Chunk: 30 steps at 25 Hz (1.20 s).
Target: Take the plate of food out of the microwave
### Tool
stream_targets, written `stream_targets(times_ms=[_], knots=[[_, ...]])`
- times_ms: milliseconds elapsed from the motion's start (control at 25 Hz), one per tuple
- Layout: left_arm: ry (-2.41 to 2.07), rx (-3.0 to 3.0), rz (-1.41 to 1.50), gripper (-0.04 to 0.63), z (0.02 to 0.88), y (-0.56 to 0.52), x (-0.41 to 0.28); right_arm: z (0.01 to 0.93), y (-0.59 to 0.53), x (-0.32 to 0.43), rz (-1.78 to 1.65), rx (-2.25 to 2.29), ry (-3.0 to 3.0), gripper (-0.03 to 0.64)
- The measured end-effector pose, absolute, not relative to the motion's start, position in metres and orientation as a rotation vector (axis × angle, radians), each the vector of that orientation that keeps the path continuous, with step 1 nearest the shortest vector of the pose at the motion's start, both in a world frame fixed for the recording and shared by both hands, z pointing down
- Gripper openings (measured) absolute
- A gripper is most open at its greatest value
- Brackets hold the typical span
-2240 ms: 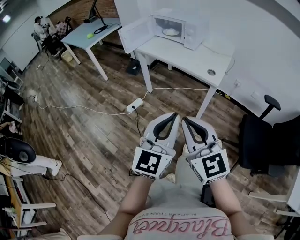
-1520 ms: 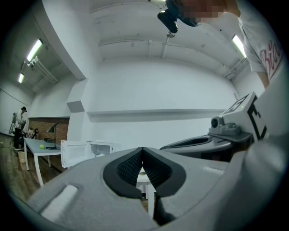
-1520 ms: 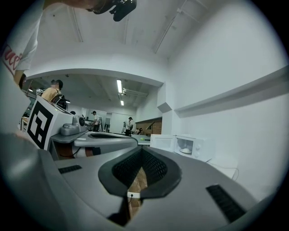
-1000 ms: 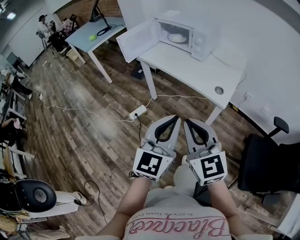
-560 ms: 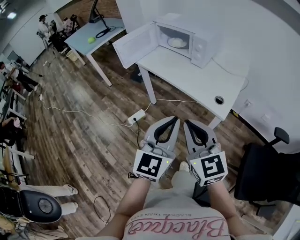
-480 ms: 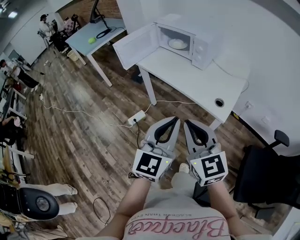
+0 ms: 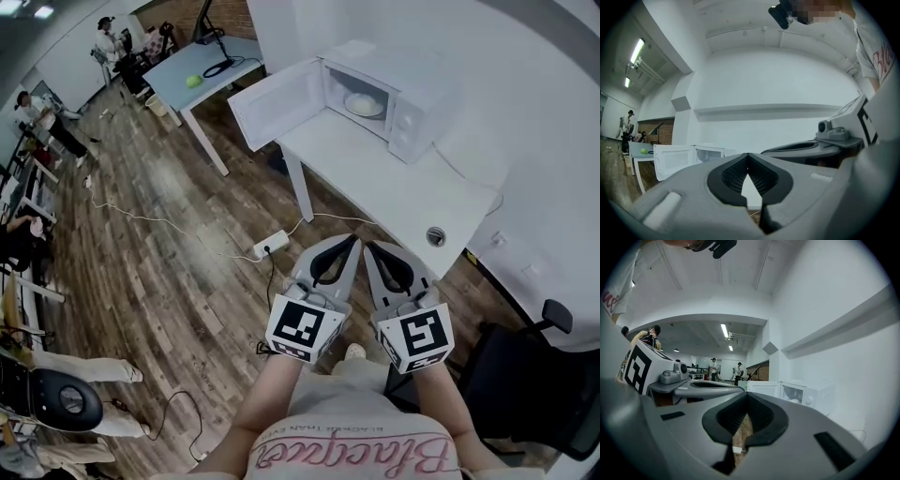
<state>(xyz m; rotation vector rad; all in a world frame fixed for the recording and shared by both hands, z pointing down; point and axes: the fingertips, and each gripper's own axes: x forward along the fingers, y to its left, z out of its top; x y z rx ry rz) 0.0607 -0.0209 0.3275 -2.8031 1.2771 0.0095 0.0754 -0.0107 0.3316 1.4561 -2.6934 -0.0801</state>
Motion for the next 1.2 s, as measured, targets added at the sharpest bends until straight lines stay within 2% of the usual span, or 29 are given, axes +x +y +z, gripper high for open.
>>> stream_targets(times_ms=[1200], knots=[[1.39, -2.778, 0.003, 0.005, 0.332, -0.07, 0.088, 0.338, -0.051, 0.107, -0.056, 1.407, -2.751, 0.009]])
